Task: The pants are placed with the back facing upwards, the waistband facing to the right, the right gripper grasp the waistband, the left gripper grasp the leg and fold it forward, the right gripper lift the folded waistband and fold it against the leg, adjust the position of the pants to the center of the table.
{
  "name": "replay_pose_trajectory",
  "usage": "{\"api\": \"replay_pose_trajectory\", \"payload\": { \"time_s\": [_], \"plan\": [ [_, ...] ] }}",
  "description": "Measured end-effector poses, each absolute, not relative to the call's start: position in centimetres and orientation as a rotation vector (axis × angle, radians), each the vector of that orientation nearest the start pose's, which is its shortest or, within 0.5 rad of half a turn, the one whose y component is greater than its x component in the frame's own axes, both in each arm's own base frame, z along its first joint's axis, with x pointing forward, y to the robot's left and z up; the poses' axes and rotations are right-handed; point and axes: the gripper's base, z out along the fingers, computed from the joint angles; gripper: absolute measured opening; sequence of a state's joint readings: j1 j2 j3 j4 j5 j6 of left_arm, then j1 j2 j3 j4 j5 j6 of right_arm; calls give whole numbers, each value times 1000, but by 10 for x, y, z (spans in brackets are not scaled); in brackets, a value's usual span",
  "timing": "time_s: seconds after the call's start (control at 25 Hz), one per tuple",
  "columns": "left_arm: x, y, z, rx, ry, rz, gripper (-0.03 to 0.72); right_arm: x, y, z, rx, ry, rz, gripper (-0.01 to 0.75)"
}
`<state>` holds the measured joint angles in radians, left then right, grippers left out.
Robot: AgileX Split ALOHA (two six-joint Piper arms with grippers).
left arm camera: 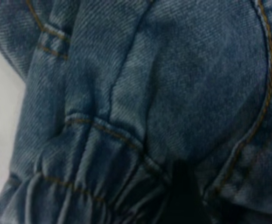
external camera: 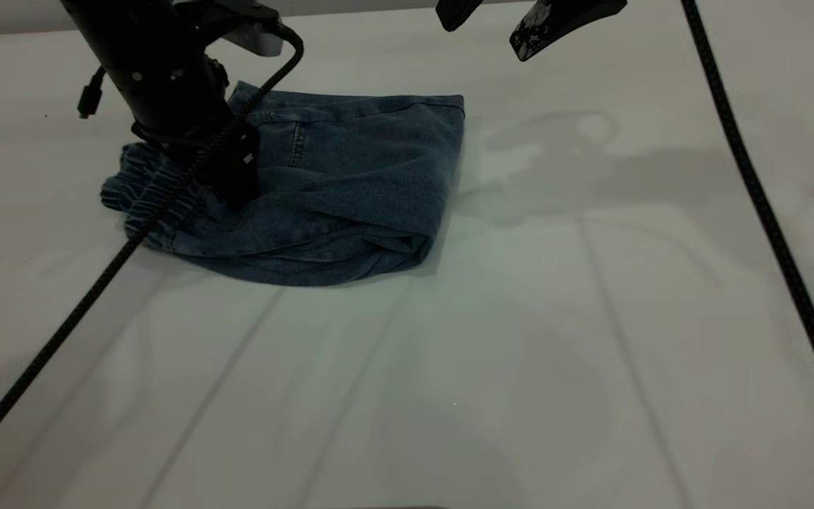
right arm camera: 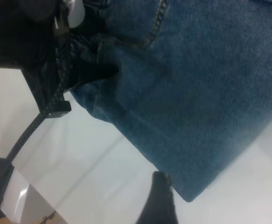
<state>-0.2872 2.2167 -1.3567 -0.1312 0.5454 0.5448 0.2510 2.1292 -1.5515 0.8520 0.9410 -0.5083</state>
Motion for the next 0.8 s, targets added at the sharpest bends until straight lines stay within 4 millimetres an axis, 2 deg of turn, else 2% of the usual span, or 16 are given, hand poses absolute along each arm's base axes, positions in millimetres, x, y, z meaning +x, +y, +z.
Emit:
{"api": "replay_pose_trajectory", "payload": {
  "time_s": [0.64, 0.8],
  "plan": [
    [377, -173, 71, 1077, 2732, -207, 464, 411, 162, 175, -401, 2718, 995, 544],
    [375, -179, 71, 1057, 2738, -241, 464, 411, 162, 175, -416, 2713, 991, 544]
  ]
}}
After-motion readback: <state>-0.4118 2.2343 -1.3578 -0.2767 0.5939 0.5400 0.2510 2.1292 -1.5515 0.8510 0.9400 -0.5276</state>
